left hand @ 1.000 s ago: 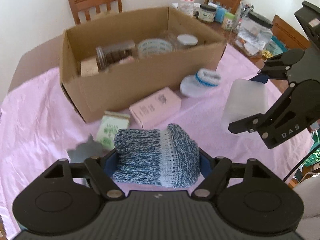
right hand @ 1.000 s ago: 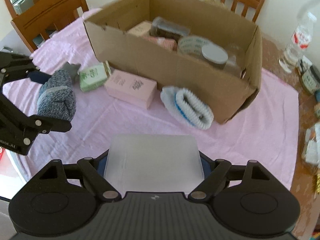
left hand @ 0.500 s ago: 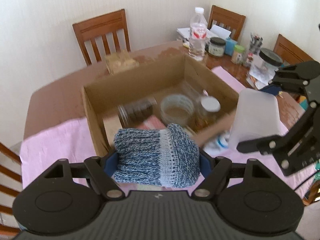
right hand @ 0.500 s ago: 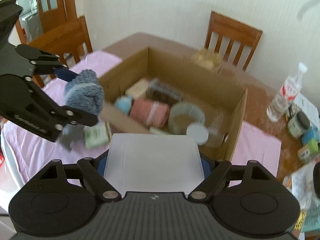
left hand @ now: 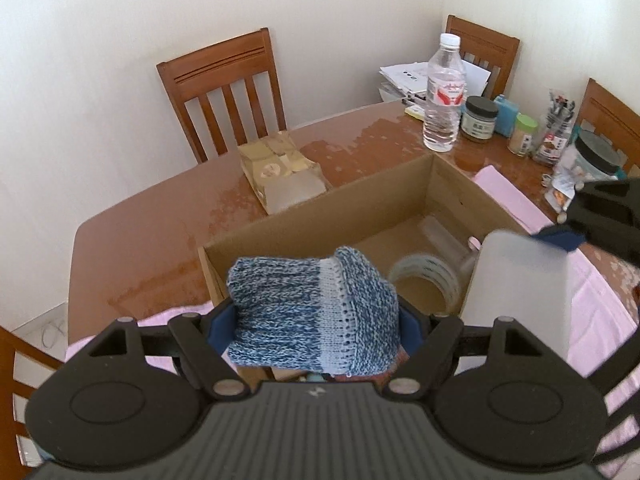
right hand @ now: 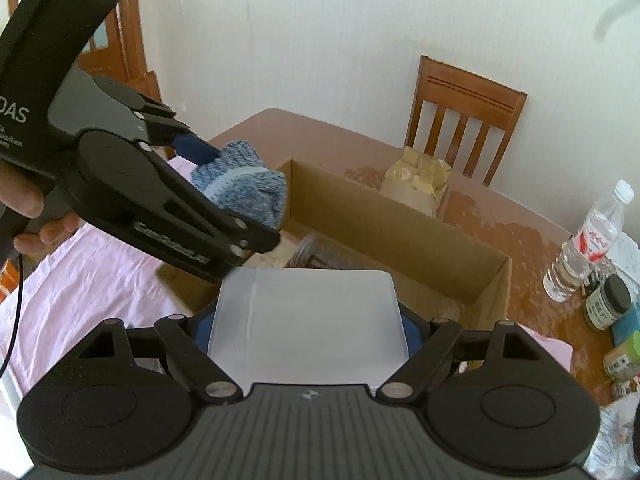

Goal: Organize objects
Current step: 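Carry the blue-grey sock and white pad into the box, opening both tools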

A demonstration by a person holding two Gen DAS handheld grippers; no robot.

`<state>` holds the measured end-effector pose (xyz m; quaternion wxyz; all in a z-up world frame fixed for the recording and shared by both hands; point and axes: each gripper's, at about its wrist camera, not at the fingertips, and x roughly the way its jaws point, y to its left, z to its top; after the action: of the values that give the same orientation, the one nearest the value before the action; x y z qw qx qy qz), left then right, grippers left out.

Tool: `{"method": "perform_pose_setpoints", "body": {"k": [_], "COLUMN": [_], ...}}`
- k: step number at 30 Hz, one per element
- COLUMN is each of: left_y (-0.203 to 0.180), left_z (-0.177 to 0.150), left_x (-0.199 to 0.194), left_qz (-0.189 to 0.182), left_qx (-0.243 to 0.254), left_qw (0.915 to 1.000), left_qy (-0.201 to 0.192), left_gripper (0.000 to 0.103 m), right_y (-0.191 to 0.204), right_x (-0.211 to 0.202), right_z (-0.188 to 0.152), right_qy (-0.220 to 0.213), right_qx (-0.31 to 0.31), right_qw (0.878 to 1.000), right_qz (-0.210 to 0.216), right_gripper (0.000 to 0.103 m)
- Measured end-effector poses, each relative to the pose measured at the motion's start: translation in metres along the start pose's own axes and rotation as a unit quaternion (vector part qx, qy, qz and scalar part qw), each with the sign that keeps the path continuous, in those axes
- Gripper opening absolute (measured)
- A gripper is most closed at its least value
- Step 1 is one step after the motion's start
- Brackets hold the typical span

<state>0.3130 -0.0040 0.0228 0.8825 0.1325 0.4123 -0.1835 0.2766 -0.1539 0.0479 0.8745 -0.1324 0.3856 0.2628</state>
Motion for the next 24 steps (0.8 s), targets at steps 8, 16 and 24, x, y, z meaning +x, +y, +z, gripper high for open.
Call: {"method": "perform_pose_setpoints", "body": {"k": [8, 16, 24], "left_y": [-0.001, -0.012, -0.029], "left_z": [0.02, 0.045, 0.074], "left_x": [0.033, 0.064, 0.087], "left_qz": [-0.022, -0.053, -0.068], "left_qx": [0.003, 0.008, 0.014], "left_qw": [0.9997, 0.9985, 0.9976], "left_qy": [0.011, 0.014, 0.004], "left_gripper": [0.078, 0.078, 0.083], "right_y": [-0.006, -0.014, -0.027], "right_x": [0.015, 0.007, 0.0], "right_z": [-0.004, -0.017, -0.02], "right_qy": [0.007, 0.014, 0.013], "right_qx": [0.025, 0.058, 0.081], "right_qw": [1.0, 0.998, 0.996], "right_qz": [-0.007, -0.02, -0.041], "right_gripper": [0.103, 0.103, 0.103]}}
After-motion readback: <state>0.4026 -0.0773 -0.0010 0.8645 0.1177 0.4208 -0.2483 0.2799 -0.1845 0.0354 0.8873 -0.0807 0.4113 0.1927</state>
